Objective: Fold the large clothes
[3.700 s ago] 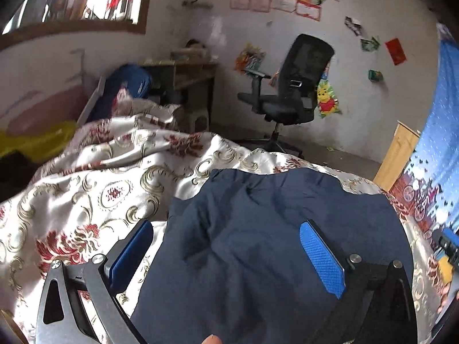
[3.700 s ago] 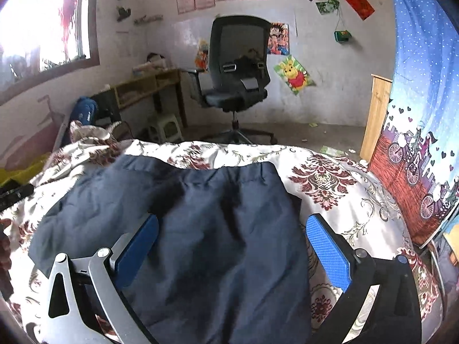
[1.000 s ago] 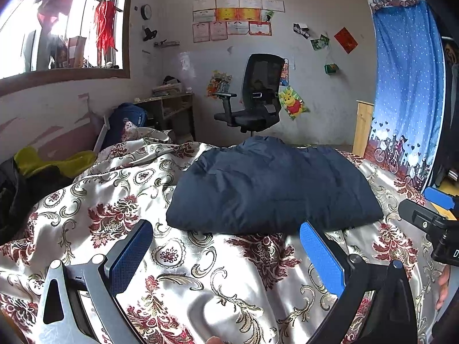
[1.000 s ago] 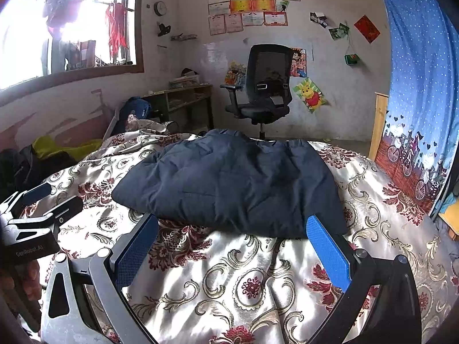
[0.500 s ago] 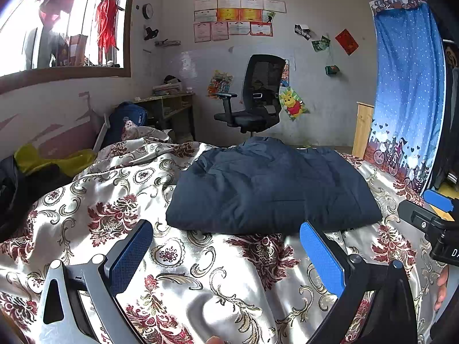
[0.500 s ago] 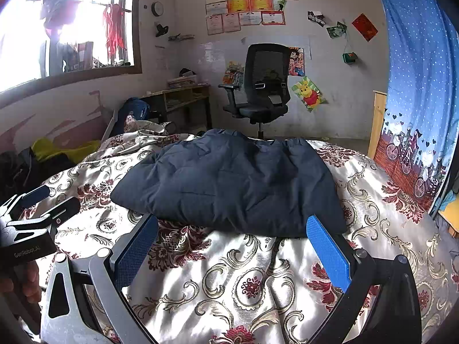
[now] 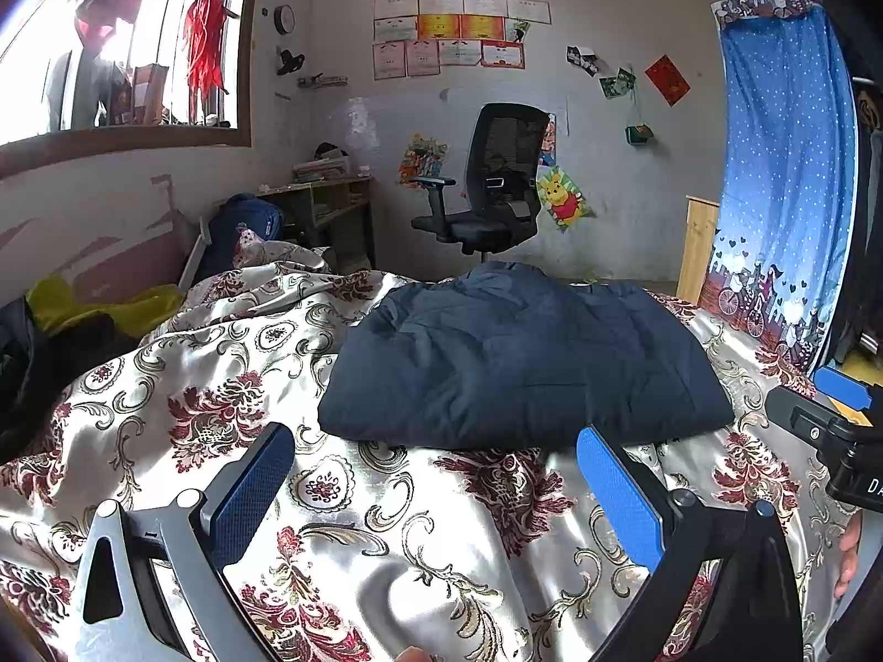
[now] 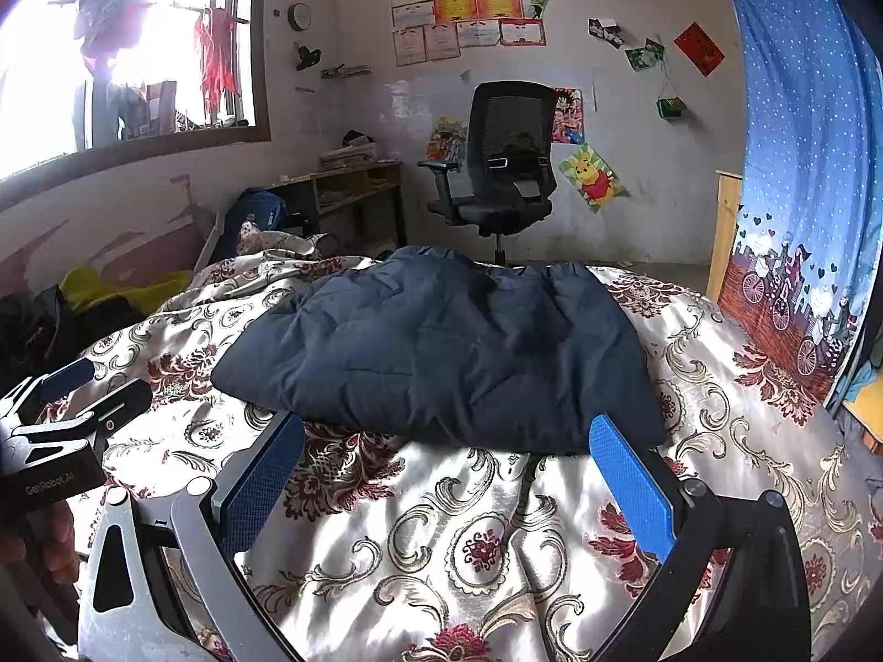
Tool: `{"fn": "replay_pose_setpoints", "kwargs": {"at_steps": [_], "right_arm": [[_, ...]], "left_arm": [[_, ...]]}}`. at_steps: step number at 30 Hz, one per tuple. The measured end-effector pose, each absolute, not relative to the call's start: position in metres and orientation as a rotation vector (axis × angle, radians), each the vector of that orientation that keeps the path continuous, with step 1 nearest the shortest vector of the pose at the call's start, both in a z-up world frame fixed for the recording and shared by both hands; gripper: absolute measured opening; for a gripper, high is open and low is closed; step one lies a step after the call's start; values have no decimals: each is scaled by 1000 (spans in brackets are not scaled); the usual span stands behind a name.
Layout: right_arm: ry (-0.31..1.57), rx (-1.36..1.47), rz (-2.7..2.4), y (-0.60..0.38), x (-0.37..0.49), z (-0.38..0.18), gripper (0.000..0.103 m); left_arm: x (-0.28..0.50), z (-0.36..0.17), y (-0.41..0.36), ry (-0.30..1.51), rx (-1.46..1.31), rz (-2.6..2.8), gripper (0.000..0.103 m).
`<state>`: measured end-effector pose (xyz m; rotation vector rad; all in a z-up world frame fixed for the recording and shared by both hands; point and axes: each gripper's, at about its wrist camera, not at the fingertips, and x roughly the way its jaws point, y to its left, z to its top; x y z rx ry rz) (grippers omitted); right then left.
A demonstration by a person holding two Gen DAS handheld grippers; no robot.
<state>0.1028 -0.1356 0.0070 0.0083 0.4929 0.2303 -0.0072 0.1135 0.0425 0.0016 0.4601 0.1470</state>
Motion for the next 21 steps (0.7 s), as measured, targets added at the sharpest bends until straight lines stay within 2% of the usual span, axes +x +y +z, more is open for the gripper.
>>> {"fn": "replay_pose_setpoints", "kwargs": {"at_steps": [21], "right_arm": [[497, 15, 220, -132, 102, 8, 102]], "left_arm": [[-8, 42, 113, 462, 0, 145, 103]]}}
